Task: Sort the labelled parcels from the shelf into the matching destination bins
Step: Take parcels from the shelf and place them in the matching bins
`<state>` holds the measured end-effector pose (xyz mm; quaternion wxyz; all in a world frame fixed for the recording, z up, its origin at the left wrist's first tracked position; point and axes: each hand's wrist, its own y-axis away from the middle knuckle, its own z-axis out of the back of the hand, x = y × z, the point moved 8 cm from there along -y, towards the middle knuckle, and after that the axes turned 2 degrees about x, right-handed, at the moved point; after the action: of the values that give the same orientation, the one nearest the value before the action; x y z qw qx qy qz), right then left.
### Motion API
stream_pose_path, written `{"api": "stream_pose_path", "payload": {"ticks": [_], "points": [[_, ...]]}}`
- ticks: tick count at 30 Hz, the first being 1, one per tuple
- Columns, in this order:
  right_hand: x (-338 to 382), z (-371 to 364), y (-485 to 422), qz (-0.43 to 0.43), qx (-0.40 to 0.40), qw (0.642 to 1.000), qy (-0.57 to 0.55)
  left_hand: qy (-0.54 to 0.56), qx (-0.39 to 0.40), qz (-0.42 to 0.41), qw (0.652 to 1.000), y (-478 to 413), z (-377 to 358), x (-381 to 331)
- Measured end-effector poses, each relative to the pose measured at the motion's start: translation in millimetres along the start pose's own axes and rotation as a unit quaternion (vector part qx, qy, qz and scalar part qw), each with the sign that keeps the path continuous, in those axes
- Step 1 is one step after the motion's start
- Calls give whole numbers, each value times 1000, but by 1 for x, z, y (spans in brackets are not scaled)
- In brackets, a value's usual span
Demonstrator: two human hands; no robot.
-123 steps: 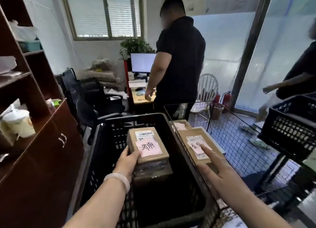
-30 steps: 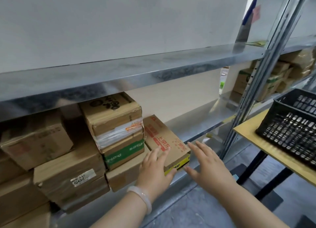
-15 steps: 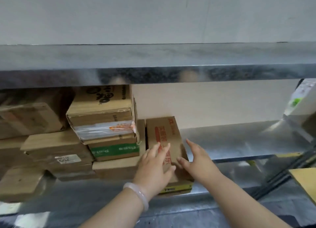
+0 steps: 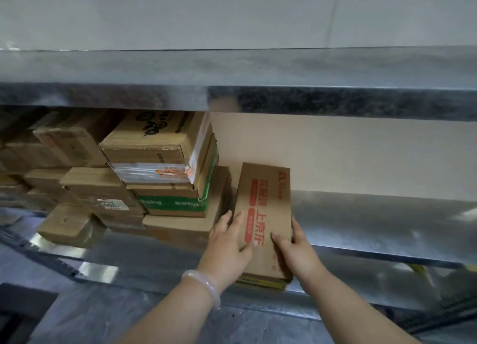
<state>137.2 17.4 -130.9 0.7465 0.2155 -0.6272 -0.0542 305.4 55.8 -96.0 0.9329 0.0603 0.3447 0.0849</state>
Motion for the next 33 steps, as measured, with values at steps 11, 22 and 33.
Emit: {"api": "stream_pose_path", "payload": {"ticks": [11, 22, 33], "points": [[15, 18, 119, 177, -114, 970, 125, 86, -41, -34, 995, 72, 13, -30], [31, -97, 294, 383, -121, 898, 179, 305, -46, -14, 951, 226, 66, 38], [62, -254, 307, 233, 167, 958, -14, 642, -157, 38, 750, 368, 159, 178]]}}
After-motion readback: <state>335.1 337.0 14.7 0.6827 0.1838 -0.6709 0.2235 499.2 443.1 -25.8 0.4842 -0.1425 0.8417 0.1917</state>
